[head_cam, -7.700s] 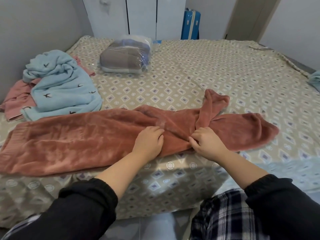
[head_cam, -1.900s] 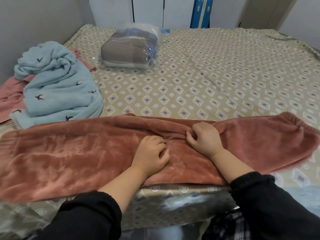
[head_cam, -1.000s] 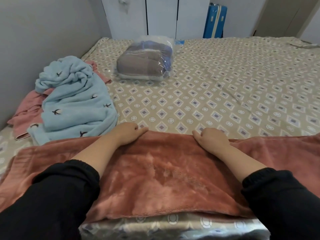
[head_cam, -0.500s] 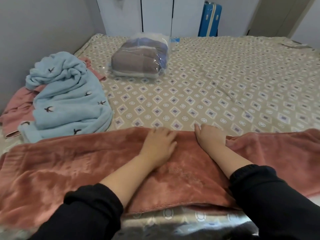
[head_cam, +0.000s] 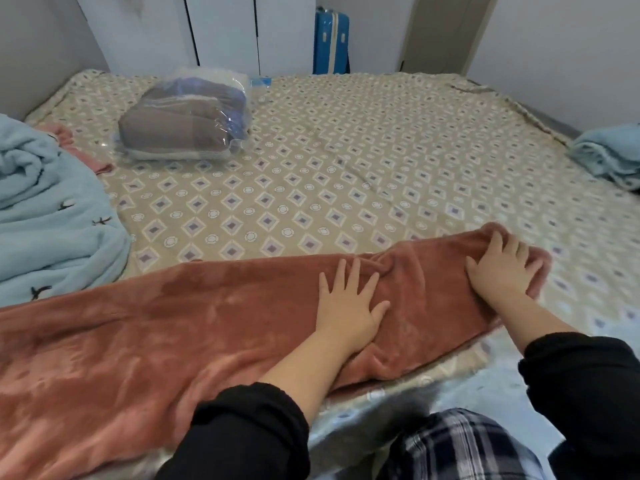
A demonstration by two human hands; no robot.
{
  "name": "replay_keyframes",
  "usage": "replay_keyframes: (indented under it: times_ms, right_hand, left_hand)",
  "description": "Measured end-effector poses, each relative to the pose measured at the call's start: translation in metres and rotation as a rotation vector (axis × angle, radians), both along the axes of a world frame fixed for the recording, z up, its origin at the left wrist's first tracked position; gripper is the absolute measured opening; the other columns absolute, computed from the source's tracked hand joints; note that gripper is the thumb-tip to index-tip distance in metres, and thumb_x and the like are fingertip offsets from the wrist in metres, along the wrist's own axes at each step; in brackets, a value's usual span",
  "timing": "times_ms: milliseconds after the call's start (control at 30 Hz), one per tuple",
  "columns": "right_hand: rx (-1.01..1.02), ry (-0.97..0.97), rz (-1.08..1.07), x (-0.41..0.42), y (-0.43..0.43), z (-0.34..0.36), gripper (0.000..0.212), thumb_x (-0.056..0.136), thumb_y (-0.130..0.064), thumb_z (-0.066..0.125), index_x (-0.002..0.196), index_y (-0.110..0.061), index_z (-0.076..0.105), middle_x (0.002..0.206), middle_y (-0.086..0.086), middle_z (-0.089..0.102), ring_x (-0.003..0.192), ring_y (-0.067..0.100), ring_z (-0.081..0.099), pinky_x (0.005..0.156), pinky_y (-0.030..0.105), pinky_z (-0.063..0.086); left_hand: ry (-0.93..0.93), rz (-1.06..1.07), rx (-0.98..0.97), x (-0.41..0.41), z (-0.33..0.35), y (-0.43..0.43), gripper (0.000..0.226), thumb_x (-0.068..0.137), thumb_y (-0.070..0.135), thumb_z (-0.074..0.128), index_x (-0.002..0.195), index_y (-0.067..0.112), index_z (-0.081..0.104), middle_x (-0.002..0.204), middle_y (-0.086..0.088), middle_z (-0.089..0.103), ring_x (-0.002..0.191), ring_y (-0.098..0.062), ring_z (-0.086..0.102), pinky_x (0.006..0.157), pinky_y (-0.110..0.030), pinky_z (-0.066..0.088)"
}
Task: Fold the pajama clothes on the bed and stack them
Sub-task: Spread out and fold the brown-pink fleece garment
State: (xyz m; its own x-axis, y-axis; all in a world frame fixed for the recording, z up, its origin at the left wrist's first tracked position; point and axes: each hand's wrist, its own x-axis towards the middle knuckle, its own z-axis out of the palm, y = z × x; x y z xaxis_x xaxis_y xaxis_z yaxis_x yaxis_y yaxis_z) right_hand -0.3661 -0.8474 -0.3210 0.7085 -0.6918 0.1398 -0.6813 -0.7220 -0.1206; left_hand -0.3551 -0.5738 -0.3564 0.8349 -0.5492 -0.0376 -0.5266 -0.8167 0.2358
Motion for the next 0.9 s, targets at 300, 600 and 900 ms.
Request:
replay_keyframes:
  times_ms: [300, 600, 900]
  right_hand:
    - [0.183, 0.062, -0.199, 0.001, -0.051, 0.013, 0.070, 0.083, -0.060, 0.058, 0.130, -0.010, 0.048, 0.138, 0.018, 0.039, 0.129, 0.038, 0.033, 0.105, 0.049, 0.030]
    - [-0.147, 0.158, -0.005, 0.010, -0.036, 0.018, 0.040, 0.090, -0.028, 0.056, 0.126, -0.013, 0.048, 0.127, 0.007, 0.052, 0.121, 0.027, 0.044, 0.098, 0.042, 0.036]
    - [0.085, -0.081, 0.145, -0.003, -0.051, 0.018, 0.046, 0.081, -0.029, 0.058, 0.124, -0.016, 0.049, 0.102, 0.012, 0.059, 0.103, 0.034, 0.053, 0.086, 0.040, 0.041]
  left_hand:
    - [-0.087, 0.044, -0.018, -0.001, -0.012, -0.014, 0.066, 0.092, 0.059, 0.020, 0.152, 0.038, 0.003, 0.162, 0.002, -0.009, 0.148, -0.017, -0.013, 0.116, -0.051, -0.008]
    - [-0.079, 0.182, -0.005, 0.007, -0.018, -0.026, 0.073, 0.090, 0.060, 0.016, 0.154, 0.028, -0.002, 0.162, -0.002, -0.005, 0.149, -0.019, -0.007, 0.117, -0.049, -0.001]
    - [-0.150, 0.158, 0.028, 0.007, -0.019, -0.026, 0.073, 0.090, 0.059, 0.015, 0.154, 0.028, 0.002, 0.162, -0.005, 0.000, 0.149, -0.022, -0.004, 0.117, -0.052, 0.001]
